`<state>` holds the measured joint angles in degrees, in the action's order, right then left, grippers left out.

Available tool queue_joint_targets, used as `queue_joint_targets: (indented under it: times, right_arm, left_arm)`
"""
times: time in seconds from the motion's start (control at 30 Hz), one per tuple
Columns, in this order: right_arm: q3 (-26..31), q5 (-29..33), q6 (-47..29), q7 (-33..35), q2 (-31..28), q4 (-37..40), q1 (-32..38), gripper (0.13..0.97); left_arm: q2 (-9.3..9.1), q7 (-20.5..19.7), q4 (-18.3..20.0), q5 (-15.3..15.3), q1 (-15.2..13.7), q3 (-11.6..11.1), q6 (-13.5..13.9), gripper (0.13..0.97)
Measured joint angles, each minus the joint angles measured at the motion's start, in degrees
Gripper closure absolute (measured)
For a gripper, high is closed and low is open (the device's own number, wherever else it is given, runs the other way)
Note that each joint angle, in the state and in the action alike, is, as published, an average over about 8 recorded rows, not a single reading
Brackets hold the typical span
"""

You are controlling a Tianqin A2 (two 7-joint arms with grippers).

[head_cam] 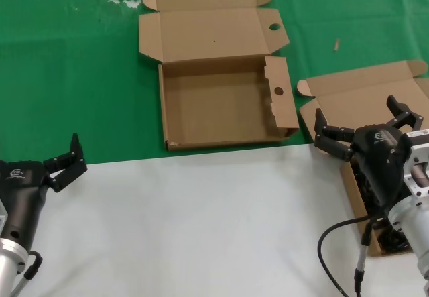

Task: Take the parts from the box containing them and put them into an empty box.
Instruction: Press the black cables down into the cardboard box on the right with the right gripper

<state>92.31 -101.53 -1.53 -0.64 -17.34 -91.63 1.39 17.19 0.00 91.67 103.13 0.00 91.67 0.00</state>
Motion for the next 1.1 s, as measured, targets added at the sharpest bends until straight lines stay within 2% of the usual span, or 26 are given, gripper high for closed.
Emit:
queue_joint_targets:
  times: [0.87,1.1]
  right_arm:
    - [0.0,0.0,0.0,0.0,0.0,0.0,0.0,0.129]
    - [0.0,0.0,0.0,0.0,0.0,0.0,0.0,0.129]
  left_arm:
    - [0.00,0.0,0.0,0.0,0.0,0.0,0.0,0.132]
    - [0.00,0.0,0.0,0.0,0.0,0.0,0.0,0.162]
